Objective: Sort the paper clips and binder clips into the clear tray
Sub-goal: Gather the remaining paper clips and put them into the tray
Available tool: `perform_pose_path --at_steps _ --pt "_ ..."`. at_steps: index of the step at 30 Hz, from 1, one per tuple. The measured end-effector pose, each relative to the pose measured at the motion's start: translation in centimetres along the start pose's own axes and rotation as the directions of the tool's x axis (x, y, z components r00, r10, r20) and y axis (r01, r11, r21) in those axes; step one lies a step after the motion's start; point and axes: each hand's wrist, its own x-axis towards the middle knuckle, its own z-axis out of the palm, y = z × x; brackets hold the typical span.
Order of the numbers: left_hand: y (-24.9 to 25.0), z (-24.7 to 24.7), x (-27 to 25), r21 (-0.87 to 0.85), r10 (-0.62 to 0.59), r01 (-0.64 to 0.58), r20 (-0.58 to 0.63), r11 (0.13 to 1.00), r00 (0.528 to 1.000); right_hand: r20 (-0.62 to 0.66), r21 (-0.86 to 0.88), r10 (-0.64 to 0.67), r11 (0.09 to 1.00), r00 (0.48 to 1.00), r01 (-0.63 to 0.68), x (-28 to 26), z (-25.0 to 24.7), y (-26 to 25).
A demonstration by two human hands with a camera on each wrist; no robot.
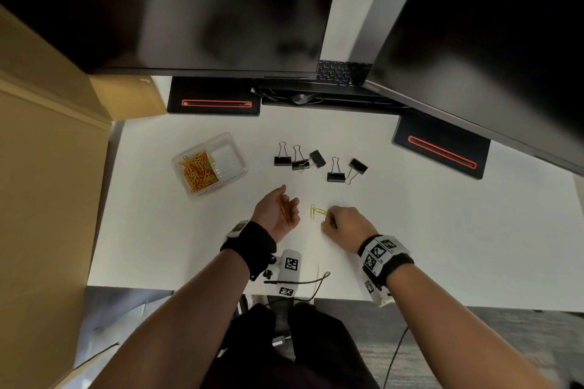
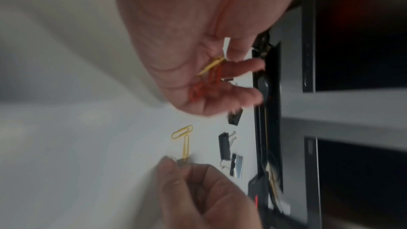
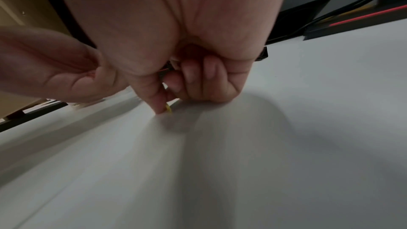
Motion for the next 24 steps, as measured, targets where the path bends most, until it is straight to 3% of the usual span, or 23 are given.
perform_pose_path --at_steps 2,3,5,6,7,9,11,15,18,22,24 --pt "-0.2 0.5 0.3 0.303 0.115 -0.079 -0.103 0.950 0.988 -0.015 0.157 0.030 0.987 0.999 -0.027 -0.3 -0.4 0.3" --pt "-0.3 0.9 0.5 0.552 0.207 -0.116 -0.106 0.826 0.973 -0.032 0.251 0.057 0.967 0.998 -0.048 -0.3 -0.6 0.4" --pt "-0.9 1.4 0.5 0.929 0.378 -0.167 0.031 0.332 0.925 -0.064 0.462 0.135 0.882 0.989 -0.091 -0.1 -0.9 0.5" --pt "-1.4 1.5 0.4 0.976 0.434 -0.172 0.098 0.135 0.896 -0.075 0.567 0.177 0.817 0.981 -0.104 -0.1 -1.1 0.4" --pt "-1.9 1.6 0.3 0.985 0.467 -0.172 0.140 0.026 0.873 -0.085 0.638 0.217 0.762 0.973 -0.114 0.0 -1.2 0.4" --pt "-2.8 1.5 0.3 0.981 0.498 -0.168 0.195 -0.098 0.845 -0.127 0.655 0.263 0.746 0.957 -0.118 0.4 -1.5 0.4" --pt "-3.1 1.4 0.4 0.976 0.512 -0.154 0.213 -0.156 0.832 -0.175 0.545 0.238 0.832 0.955 -0.108 0.8 -1.7 0.3" --pt "-3.0 1.7 0.5 0.980 0.501 -0.137 0.193 -0.146 0.844 -0.133 0.239 0.047 0.971 0.990 -0.014 1.7 -1.4 0.0" --pt "-2.7 2.2 0.5 0.982 0.461 -0.110 0.171 -0.156 0.871 -0.049 0.097 0.015 0.995 0.999 -0.010 2.3 -1.3 -0.4" --pt "-1.9 2.6 0.3 0.962 0.391 -0.143 0.226 -0.231 0.892 -0.054 -0.011 0.002 1.000 0.999 -0.002 2.7 -1.0 -1.1" --pt "-1.3 2.2 0.4 0.965 0.366 -0.198 0.249 -0.171 0.897 -0.044 -0.035 0.017 0.999 0.999 -0.018 2.6 -0.7 -1.4"
